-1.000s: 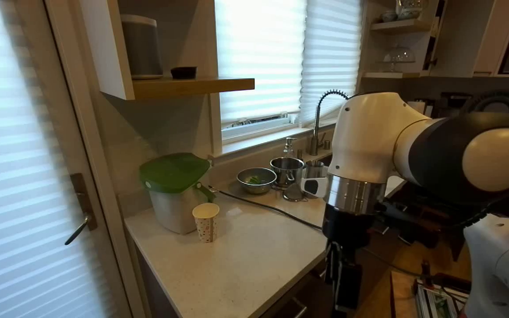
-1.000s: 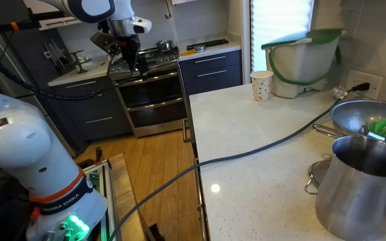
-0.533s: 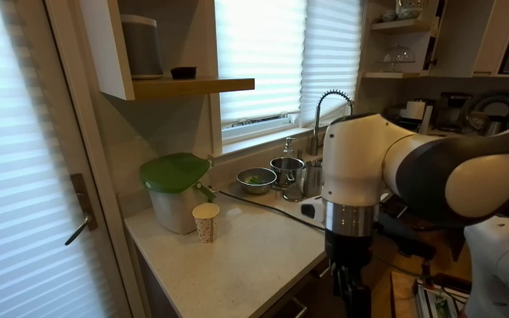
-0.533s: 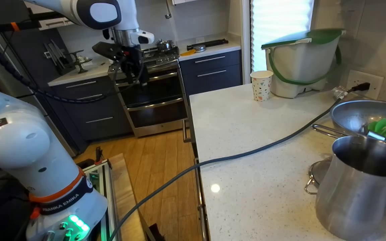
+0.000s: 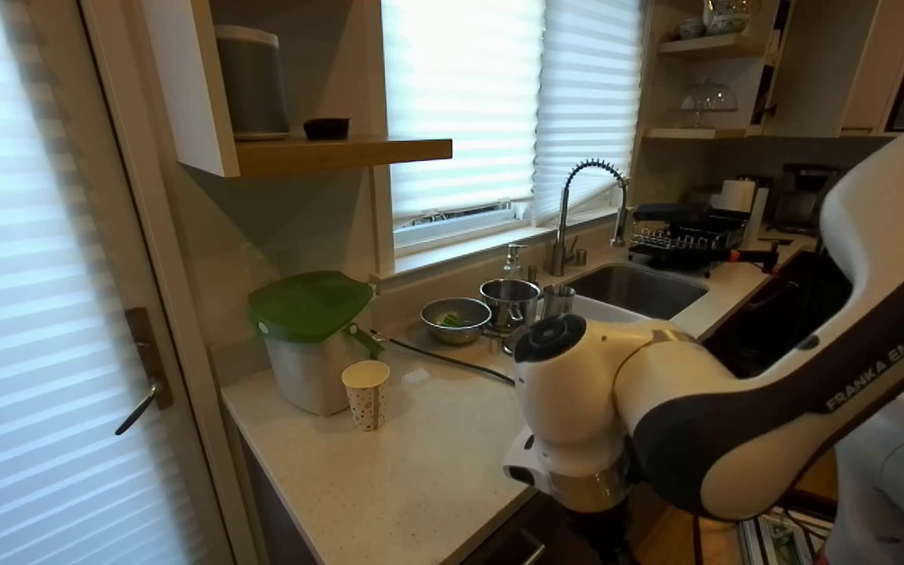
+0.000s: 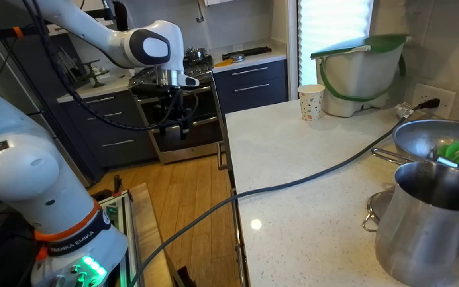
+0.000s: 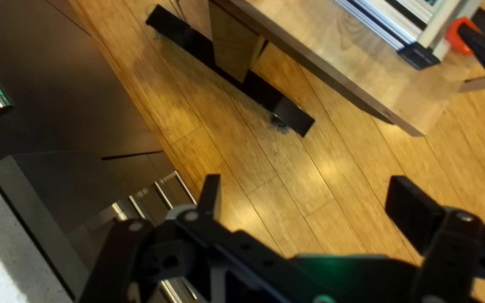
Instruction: Open the cabinet top left drawer
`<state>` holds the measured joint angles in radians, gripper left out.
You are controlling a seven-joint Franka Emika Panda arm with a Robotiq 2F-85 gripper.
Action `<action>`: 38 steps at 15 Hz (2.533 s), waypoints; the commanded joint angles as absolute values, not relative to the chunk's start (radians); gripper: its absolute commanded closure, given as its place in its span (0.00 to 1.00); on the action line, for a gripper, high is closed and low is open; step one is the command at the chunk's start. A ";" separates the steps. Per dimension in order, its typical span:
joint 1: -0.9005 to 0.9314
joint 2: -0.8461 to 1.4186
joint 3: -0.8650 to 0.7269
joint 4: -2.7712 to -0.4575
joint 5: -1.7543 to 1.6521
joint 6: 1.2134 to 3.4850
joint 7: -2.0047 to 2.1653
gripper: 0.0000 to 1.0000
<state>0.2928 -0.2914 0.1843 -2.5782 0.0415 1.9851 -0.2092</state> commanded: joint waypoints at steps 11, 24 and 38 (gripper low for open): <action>0.272 -0.165 0.219 -2.613 -0.248 2.146 -0.252 0.00; 0.200 -0.074 0.190 -2.730 -0.383 2.692 -0.283 0.00; 0.162 0.060 0.185 -2.711 -0.670 2.831 -0.164 0.00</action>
